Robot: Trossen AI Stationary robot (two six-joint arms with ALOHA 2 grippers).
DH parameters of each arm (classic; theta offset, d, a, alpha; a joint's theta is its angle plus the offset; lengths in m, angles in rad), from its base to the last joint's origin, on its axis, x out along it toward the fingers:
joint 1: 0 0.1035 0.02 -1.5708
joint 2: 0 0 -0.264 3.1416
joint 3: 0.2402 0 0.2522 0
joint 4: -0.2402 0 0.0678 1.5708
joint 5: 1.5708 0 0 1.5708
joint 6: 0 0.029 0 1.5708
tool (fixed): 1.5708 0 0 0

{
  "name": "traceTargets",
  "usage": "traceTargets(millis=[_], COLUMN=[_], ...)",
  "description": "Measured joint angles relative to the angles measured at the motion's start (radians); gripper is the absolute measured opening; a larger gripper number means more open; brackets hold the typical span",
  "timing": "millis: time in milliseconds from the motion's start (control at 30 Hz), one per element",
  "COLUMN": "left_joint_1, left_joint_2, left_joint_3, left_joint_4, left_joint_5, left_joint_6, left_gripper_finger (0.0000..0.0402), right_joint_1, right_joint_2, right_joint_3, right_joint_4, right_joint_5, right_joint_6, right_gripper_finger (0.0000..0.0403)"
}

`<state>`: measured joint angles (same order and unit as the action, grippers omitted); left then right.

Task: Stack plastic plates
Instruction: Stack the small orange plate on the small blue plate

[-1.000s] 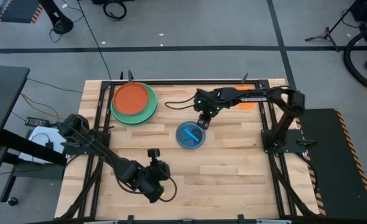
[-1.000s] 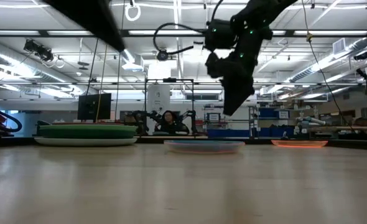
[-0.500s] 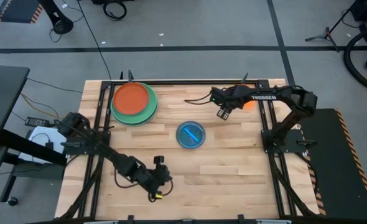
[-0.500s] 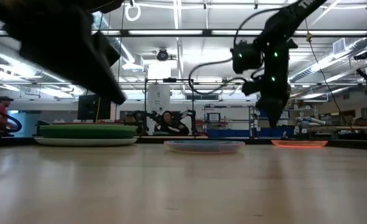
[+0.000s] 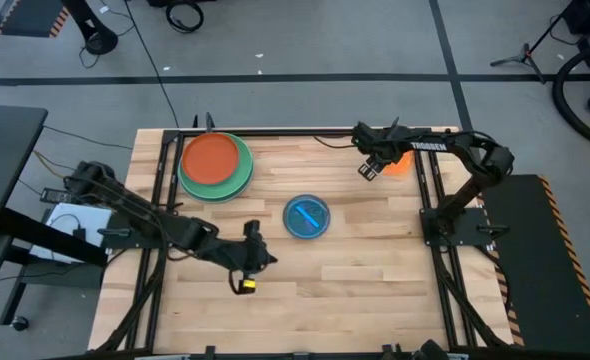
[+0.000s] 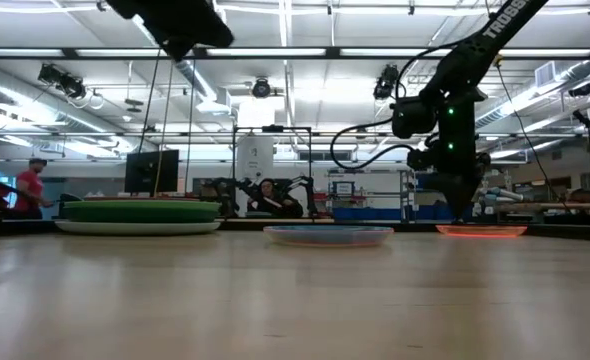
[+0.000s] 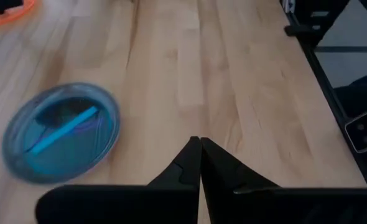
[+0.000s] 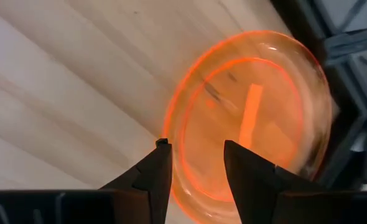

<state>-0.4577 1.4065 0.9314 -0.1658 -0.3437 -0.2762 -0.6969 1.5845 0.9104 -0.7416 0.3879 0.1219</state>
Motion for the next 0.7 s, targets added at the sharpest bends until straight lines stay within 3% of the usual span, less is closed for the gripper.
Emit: traceTargets(millis=[200,533,700], left_joint_1=[0.003,0.034,0.107], left_joint_2=[-0.074,-0.096,-0.153], left_joint_3=[0.0,0.0,0.0], left_joint_4=[-0.139,-0.158,-0.181], left_joint_5=[0.001,0.009,0.118], left_joint_6=[-0.104,-0.192,-0.218], left_gripper_finger=[0.0015,0.0021,0.0058], right_joint_1=[-0.016,-0.014,-0.031], right_joint_2=[0.0,0.0,0.0], right_joint_3=[0.0,0.011,0.071], right_joint_4=[0.014,0.135,0.111], right_joint_5=[-0.044,-0.143,-0.148], right_joint_6=[-0.002,-0.01,-0.01], right_gripper_finger=[0.0154,0.0167,0.02])
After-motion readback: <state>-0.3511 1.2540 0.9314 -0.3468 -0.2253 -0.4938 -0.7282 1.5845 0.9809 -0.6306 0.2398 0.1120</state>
